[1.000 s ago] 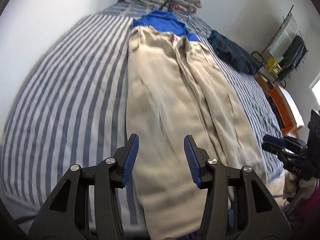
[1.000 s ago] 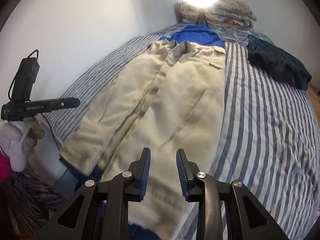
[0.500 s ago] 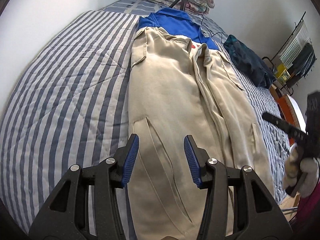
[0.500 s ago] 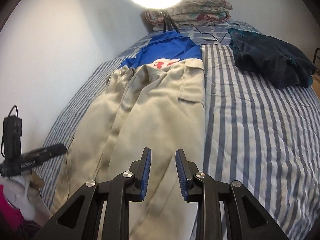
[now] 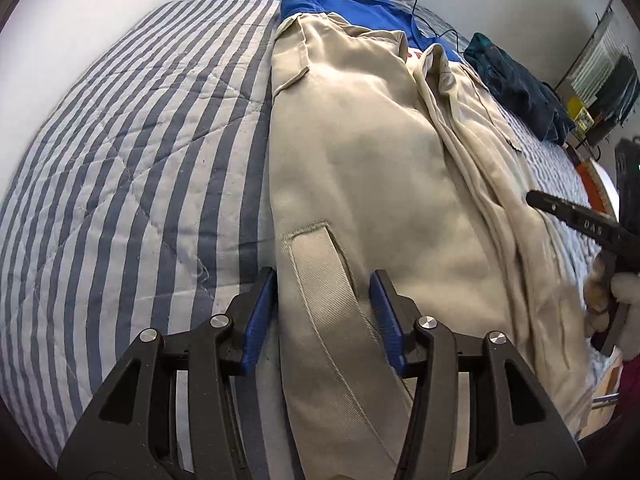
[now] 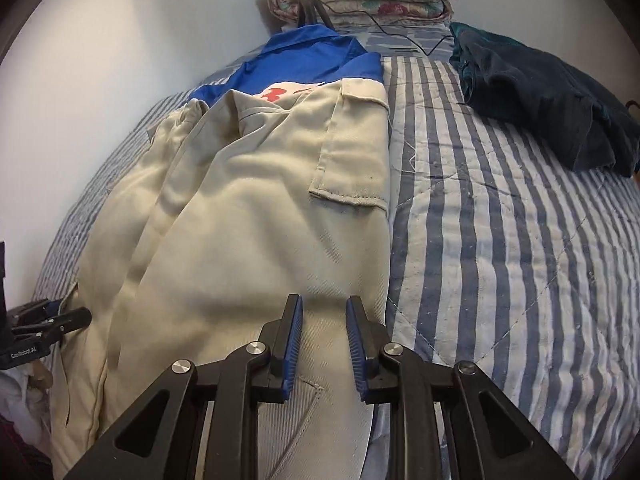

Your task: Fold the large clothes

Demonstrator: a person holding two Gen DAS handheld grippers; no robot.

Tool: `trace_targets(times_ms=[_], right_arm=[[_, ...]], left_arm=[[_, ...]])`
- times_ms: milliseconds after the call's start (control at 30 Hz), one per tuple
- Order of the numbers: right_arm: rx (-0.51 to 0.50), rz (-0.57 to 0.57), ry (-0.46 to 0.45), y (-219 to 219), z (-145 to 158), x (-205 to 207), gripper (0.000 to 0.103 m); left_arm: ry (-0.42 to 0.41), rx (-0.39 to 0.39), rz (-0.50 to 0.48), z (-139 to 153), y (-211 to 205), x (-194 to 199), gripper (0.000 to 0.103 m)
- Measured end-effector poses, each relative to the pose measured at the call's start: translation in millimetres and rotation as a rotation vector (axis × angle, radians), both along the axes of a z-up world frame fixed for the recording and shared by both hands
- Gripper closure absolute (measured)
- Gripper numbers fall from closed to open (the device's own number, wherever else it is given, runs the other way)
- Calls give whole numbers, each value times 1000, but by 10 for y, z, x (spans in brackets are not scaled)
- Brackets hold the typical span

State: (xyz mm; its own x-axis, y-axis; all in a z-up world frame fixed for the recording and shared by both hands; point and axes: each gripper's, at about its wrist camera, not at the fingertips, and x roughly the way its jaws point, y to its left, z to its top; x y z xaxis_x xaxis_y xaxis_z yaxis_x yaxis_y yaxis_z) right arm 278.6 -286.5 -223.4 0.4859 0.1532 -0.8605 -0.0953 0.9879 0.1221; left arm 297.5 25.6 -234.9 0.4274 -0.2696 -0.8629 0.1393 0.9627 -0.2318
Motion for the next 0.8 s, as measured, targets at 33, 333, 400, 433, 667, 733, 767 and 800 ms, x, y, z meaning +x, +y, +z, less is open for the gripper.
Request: trace_targets(times_ms=[33, 333, 400, 433, 667, 733, 767, 800], right_arm=[[16, -2, 1, -2, 30, -32, 80], [132, 114, -15, -32, 477, -953, 80], [138, 135, -7, -20, 519, -1223, 74], [140, 140, -1, -15, 527, -1317, 67], [294, 108, 124, -327, 339, -1986, 38], [346, 86, 163, -434, 211, -2068, 38], [373, 74, 176, -475, 158, -2083, 38], [412, 62, 191, -518, 101, -2092, 38]], left_arm=[[5, -7, 1, 24, 21, -15, 53], [-49, -96, -29, 402, 306, -796, 53], [-12, -151, -29, 396, 378, -993, 53], [9, -180, -26, 382, 418, -1078, 53], [217, -487, 97, 41, 768, -1389, 35], [260, -558, 135, -68, 813, -1409, 35], [275, -584, 147, -109, 818, -1415, 35], [284, -604, 152, -136, 813, -1423, 35]])
